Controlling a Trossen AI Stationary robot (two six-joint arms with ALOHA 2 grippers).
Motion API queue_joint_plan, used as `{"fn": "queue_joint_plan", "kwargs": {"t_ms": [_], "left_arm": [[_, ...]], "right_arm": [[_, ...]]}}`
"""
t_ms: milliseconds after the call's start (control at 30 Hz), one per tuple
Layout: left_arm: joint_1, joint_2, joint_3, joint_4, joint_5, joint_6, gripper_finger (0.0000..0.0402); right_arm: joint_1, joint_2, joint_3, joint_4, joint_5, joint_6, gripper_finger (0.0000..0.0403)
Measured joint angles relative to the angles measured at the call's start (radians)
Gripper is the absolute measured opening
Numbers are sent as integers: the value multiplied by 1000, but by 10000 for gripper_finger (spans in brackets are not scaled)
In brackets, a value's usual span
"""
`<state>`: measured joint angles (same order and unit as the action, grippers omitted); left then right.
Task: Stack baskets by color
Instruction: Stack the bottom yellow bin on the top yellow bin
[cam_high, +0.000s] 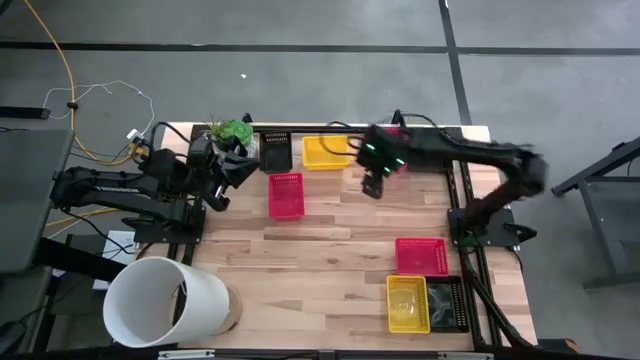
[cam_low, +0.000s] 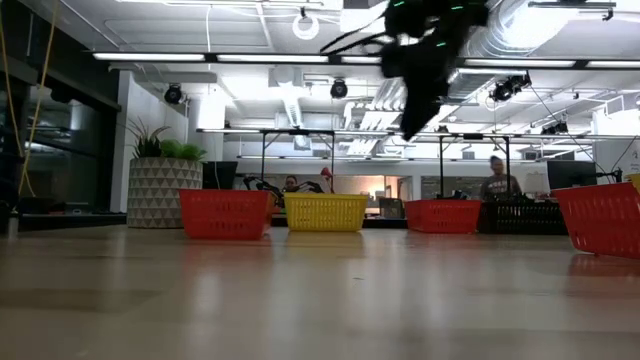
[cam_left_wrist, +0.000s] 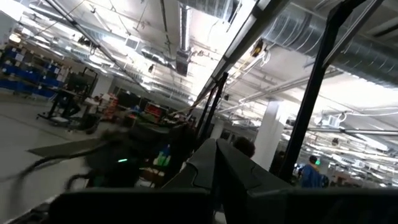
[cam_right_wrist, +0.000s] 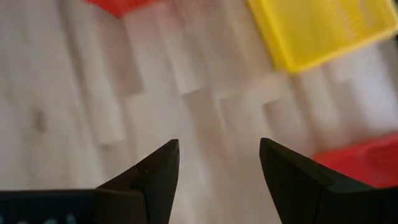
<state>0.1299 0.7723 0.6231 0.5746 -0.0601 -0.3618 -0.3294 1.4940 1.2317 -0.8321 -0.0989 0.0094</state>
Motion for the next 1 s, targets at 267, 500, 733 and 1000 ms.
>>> {"fn": "queue_joint_plan", "kwargs": {"t_ms": [267, 500, 733, 1000], "left_arm": [[0, 0, 0, -89, -34, 55, 1], [0, 0, 0, -142, -34, 86, 1], [0, 0, 0, -157, -33, 102, 1], [0, 0, 0, -160, -33, 103, 1]], "right_arm": [[207, -457, -437, 503, -15, 441, 208], [370, -609, -561, 830, 151, 537, 208], [419, -603, -531, 856, 203, 473, 208], [423, -602, -531, 878, 175, 505, 208]]}}
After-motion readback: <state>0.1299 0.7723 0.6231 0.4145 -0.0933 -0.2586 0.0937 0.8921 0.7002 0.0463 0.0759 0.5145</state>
